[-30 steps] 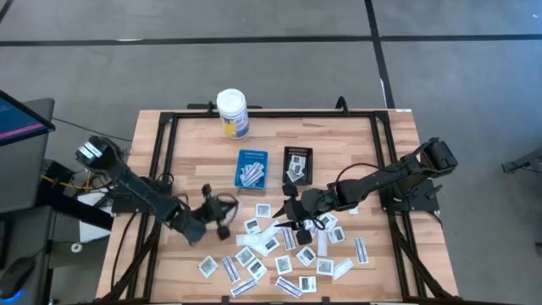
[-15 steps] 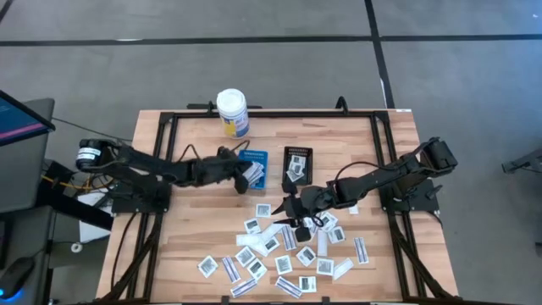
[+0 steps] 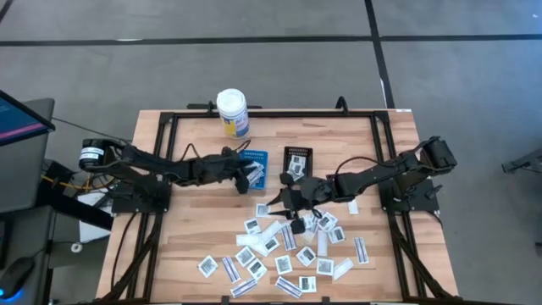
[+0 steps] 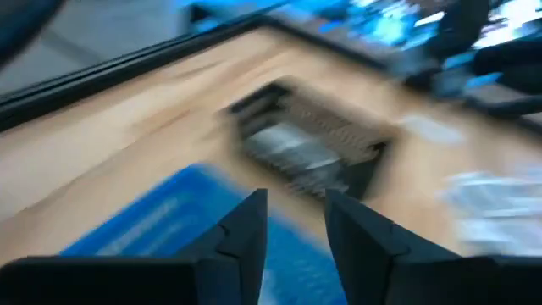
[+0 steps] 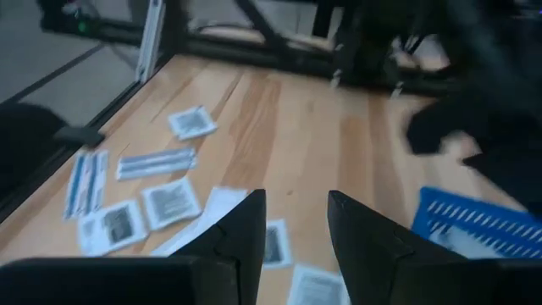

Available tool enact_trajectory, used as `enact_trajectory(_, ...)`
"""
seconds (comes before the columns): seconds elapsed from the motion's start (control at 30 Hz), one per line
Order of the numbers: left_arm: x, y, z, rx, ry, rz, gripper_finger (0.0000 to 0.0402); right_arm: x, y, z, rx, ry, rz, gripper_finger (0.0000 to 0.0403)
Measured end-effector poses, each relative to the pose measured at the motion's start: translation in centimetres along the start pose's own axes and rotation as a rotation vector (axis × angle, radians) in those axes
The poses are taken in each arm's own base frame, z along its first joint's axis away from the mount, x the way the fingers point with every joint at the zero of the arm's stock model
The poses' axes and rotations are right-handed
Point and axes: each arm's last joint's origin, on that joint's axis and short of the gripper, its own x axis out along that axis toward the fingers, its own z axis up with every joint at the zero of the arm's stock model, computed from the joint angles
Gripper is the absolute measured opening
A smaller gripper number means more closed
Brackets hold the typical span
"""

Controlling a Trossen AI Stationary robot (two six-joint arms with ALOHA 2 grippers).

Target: Pick & Place First Aid Supplies

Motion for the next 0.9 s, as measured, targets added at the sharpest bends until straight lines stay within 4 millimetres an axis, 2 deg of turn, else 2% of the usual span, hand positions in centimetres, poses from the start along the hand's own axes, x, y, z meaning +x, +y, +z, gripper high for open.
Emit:
enact_trajectory(0.07,-0.5,-1.4,0.6,-0.017,-0.041,-0.142,0.0122,0.4,-0.1,-0.3,-0.024,-0.003,0.05,0.0122)
enact_trajectory(0.17,-1.5,-3.8,0.3,-0.035,-0.028,-0.324,0.0117,1.6,-0.1,-1.4,-0.068,-0.002,0.17,0.0122)
enact_trajectory(0.37,-4.0,-8.9,-2.8,-0.005,0.114,-0.566,0.0098,4.8,1.0,-3.1,-0.115,0.117,0.273,0.0122)
enact_trajectory(0.5,-5.6,-11.2,-5.3,0.042,0.178,-0.599,0.0092,6.6,2.0,-2.8,-0.192,0.229,0.321,0.0122)
enact_trajectory(0.7,-6.5,-12.6,-8.5,0.145,0.225,-0.515,0.0092,8.4,3.0,-3.4,-0.191,0.425,0.365,0.0122)
enact_trajectory(0.9,-5.4,-12.0,-9.2,0.164,0.237,-0.445,0.0092,9.5,3.0,-4.7,-0.19,0.516,0.341,0.0122)
